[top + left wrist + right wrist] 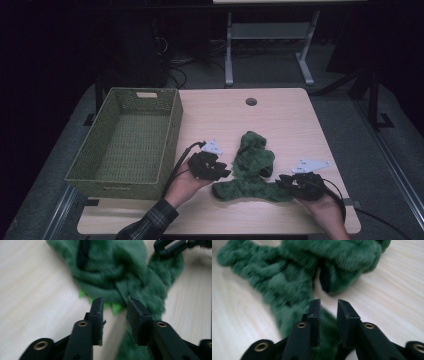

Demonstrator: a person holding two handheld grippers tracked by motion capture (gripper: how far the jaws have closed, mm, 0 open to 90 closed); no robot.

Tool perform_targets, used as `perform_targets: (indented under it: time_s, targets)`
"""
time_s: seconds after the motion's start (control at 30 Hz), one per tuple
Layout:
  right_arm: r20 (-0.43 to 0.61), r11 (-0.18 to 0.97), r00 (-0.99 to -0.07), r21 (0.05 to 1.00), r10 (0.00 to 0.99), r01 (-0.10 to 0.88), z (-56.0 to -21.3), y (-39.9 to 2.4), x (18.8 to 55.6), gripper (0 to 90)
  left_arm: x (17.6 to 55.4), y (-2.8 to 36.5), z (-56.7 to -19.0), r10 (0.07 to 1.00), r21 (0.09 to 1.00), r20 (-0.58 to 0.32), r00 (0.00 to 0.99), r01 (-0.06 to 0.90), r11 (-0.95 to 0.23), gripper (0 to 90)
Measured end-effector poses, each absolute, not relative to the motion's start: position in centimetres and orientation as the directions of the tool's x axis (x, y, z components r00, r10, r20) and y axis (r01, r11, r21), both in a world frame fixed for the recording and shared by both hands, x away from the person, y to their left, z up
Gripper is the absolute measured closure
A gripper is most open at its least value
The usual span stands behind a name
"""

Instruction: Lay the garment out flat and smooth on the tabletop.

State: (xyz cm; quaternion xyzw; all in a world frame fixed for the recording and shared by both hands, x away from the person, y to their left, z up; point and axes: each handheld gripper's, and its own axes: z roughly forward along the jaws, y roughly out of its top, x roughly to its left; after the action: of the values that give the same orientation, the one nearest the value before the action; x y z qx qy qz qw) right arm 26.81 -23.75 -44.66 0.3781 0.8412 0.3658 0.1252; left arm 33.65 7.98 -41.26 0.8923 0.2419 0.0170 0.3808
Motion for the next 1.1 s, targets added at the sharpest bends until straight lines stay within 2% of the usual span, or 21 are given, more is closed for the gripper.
perform_targets:
  time_s: [0.17,0.43,0.8,0.9,1.0,1.1]
  targets:
    - [0.071,0.436,-0.666,0.703,0.743,0.562,-45.1,-23.2,28.4,59.3,36.2,6.5,-40.5,0.446,0.708,-0.136,0.885,0.402,-0.581,59.9]
    - [0.079,0.436,-0.664,0.695,0.744,0.572,-45.5,-23.1,28.9,56.5,39.7,4.1,-40.6,0.412,0.720,-0.181,0.893,0.405,-0.563,54.4]
    - [0.101,0.415,-0.653,0.696,0.751,0.585,-45.9,-23.1,28.9,53.2,40.7,1.5,-42.8,0.381,0.692,-0.204,0.902,0.408,-0.596,52.2]
    - [0.099,0.416,-0.653,0.697,0.751,0.584,-46.0,-23.1,28.9,52.5,40.6,1.4,-43.2,0.367,0.682,-0.205,0.907,0.402,-0.611,63.7]
    - [0.106,0.411,-0.648,0.694,0.754,0.592,-46.0,-23.1,28.9,52.0,40.4,1.5,-43.1,0.355,0.683,-0.202,0.913,0.391,-0.617,81.2]
    - [0.111,0.402,-0.645,0.698,0.756,0.592,-46.0,-23.2,29.0,51.5,40.2,1.9,-42.5,0.352,0.697,-0.201,0.914,0.386,-0.604,83.7]
